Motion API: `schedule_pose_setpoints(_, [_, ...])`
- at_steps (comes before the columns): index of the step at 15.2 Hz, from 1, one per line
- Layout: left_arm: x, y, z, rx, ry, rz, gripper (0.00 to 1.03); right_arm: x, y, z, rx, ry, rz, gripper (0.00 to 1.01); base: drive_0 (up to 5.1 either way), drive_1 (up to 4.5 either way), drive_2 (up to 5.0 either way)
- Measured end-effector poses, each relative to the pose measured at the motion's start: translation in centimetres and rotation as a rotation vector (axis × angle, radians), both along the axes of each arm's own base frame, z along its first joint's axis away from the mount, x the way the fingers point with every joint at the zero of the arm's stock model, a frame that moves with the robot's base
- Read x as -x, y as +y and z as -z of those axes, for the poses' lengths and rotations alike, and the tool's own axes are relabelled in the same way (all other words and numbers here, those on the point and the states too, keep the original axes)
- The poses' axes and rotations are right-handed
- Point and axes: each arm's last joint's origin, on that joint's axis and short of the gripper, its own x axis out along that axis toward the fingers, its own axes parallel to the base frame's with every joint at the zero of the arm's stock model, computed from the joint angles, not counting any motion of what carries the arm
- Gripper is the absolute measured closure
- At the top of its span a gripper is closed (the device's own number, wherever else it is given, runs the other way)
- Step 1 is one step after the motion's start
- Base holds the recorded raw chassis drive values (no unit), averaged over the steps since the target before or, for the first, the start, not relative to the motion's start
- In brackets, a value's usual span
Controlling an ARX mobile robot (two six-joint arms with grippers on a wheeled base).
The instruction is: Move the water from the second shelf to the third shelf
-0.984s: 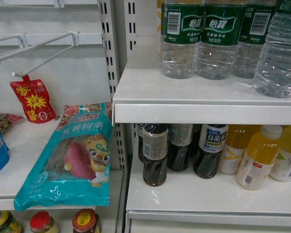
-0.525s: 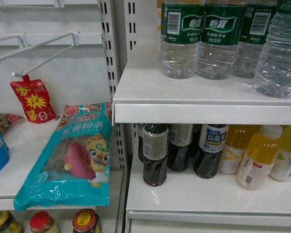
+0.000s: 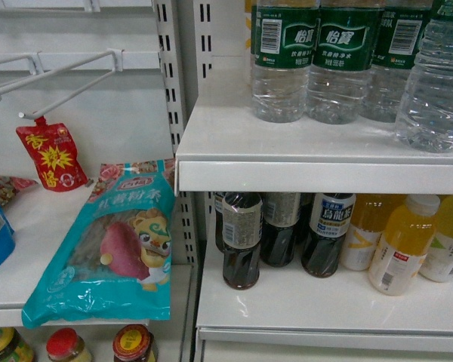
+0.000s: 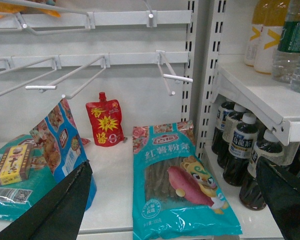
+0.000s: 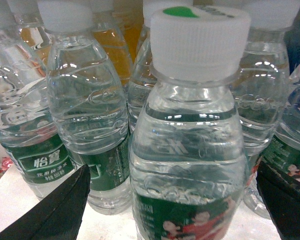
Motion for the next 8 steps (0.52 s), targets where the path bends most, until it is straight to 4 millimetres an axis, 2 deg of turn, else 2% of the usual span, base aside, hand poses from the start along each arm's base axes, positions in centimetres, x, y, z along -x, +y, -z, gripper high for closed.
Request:
schedule_pose_setpoints(4, [0.0, 0.0, 0.0, 0.0, 0.0, 0.0, 0.05, 2.6, -0.7, 0.4, 0.042, -0.014, 0.038, 0.03, 0.0, 0.0, 0.0])
schedule_pose_setpoints(8, [0.0, 0.0, 0.0, 0.0, 0.0, 0.0, 0.05, 6.4, -1.3, 1.2, 0.047, -0.001, 0.028, 0.03, 0.0, 0.0, 0.0])
